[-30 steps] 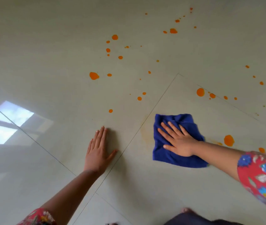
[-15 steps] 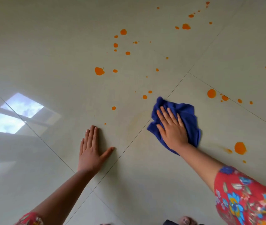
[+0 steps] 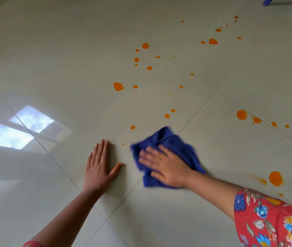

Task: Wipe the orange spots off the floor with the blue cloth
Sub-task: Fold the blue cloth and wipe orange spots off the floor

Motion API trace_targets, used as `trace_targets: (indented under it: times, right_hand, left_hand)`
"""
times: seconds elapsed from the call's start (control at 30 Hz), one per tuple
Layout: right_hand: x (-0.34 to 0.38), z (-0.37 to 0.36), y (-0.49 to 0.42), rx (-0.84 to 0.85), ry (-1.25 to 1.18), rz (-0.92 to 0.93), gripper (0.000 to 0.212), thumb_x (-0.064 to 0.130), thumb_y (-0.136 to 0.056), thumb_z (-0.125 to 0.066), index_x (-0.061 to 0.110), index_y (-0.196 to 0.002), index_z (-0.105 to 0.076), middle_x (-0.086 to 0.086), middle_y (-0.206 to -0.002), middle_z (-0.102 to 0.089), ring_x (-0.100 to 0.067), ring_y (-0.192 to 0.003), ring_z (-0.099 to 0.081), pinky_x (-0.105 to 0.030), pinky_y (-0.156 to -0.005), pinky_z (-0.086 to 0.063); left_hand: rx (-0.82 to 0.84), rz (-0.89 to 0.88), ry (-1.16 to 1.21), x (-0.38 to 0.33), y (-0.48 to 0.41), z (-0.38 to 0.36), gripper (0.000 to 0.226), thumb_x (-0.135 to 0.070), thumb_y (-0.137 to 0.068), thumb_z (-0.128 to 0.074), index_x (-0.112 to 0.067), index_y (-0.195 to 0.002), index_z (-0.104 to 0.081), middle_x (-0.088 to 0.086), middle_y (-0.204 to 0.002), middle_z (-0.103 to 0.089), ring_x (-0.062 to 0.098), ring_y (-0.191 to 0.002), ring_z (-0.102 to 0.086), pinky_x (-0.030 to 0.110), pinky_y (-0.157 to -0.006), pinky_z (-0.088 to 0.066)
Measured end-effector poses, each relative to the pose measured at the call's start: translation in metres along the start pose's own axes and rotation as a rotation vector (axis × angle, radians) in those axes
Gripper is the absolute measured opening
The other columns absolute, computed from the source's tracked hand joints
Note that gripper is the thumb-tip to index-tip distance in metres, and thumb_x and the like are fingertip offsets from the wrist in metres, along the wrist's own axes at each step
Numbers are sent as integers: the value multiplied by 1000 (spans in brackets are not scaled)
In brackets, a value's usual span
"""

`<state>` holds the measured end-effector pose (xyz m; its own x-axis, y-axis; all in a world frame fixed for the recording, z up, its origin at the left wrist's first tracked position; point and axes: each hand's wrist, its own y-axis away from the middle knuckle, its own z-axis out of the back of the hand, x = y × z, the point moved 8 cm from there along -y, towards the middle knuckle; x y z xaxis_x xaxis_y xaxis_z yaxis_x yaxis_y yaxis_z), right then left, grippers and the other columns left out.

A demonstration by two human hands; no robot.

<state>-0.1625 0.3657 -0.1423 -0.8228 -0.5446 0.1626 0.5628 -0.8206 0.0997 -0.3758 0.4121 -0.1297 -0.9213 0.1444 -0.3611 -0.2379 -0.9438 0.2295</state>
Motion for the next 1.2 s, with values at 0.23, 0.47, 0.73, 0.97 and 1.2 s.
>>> trace_targets:
  times: [0.23,0.47,0.73,0.97,1.2]
  right_hand:
    - [-29,14,-24,-106,11,-205,58,46,-97,-33,27,-152,-26,6,-160,-23,-17,-149,-15,-46,-114,-19]
    - [23,14,-115,-62,97,113,55,50,-95,-32,38,-149,-29,14,-157,-28,-28,-148,-17,-63,-112,-6]
    - [42,6,-85,-133,-79,-60,55,42,-97,-35,27,-150,-32,6,-157,-29,-19,-147,-21,-46,-116,-18]
    - [-34,29,-125,-179,-47,-358,55,43,-96,-31,24,-148,-38,5,-156,-33,-17,-144,-30,-44,-112,-30]
    - [54,2,-93,-70,-34,77,54,42,-98,-34,26,-150,-31,5,-158,-28,-18,-147,-24,-40,-118,-15]
  left_hand:
    - [-70,52,-55,29,-29,12,76,-64,-89,-13,-26,-152,5,-10,-159,10,8,-146,14,31,-119,4]
    - [-136,43,-83,36,-21,9,62,-46,-96,-17,-21,-153,-14,-7,-160,-10,9,-147,-4,33,-119,-4]
    - [-89,40,-107,38,-25,5,62,-45,-96,-11,-20,-153,-6,-7,-160,-1,9,-147,5,30,-118,3]
    - [-51,39,-100,37,-25,5,63,-48,-95,-4,-24,-152,3,-9,-159,9,8,-146,14,30,-118,9]
    - [-40,63,-101,38,-25,3,66,-48,-93,-4,-21,-152,-2,-8,-160,5,8,-146,10,30,-118,7]
